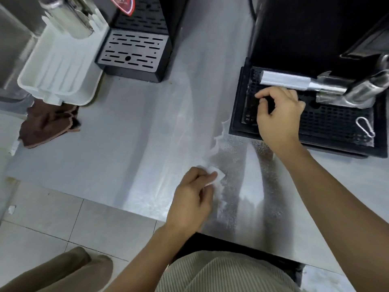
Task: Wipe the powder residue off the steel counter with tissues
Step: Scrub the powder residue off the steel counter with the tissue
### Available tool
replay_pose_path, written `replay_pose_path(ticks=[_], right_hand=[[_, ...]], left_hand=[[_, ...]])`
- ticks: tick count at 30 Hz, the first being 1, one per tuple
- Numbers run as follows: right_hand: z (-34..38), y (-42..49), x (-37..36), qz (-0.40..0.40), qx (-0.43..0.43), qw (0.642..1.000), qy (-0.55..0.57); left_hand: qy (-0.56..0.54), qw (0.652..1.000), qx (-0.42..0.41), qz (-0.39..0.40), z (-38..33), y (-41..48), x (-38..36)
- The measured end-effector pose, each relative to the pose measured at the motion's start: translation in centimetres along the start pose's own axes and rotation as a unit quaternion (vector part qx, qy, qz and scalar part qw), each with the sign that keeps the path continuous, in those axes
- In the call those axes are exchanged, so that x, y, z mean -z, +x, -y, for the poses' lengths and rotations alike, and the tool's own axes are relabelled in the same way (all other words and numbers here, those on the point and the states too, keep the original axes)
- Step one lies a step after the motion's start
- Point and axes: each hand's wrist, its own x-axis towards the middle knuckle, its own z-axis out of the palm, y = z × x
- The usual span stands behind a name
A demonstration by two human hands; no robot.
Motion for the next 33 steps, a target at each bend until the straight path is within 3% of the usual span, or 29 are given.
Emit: replay_pose_path(ticks=[2, 5, 9, 15, 18, 21, 25, 30, 33], right_hand=[[-0.1, 0.0, -0.2, -0.008, -0.006, 1.000, -0.021], [0.3, 0.0, -0.7, -0.026, -0.002, 0.998, -0.061], [0.5, -0.1, -1.1, -0.028, 0.027, 0.991, -0.126], [0.7, -0.2, -1.5, -0.028, 0.010, 0.982, -0.185], [0.7, -0.2, -1.5, -0.033, 0.014, 0.980, -0.194], [0.8, -0.2, -1.5, -0.036, 0.015, 0.980, -0.195], [0.8, -0.1, -1.5, -0.037, 0.013, 0.980, -0.193], [0.8, -0.2, -1.6, -0.047, 0.019, 0.982, -0.184], [0.7, -0.3, -1.6, -0.051, 0.020, 0.982, -0.183]], left_hand=[[-0.022, 0.998, 0.021, -0.047, 0.4, 2.0, 2.2], [0.058, 0.989, 0.038, -0.128, 2.4, 6.6, 4.8], [0.115, 0.990, -0.015, -0.081, 3.2, 8.3, 3.6], [0.057, 0.995, -0.081, 0.034, 0.8, 3.7, 0.5], [-0.005, 0.999, -0.051, -0.017, 1.1, 7.5, 2.3], [0.040, 0.994, -0.064, -0.079, 1.7, 13.8, 3.1], [0.101, 0.986, -0.130, -0.004, 2.2, 17.5, 1.2], [0.110, 0.973, -0.199, 0.039, 2.9, 10.9, 0.4], [0.077, 0.973, -0.186, 0.110, 2.8, 7.9, 1.3]])
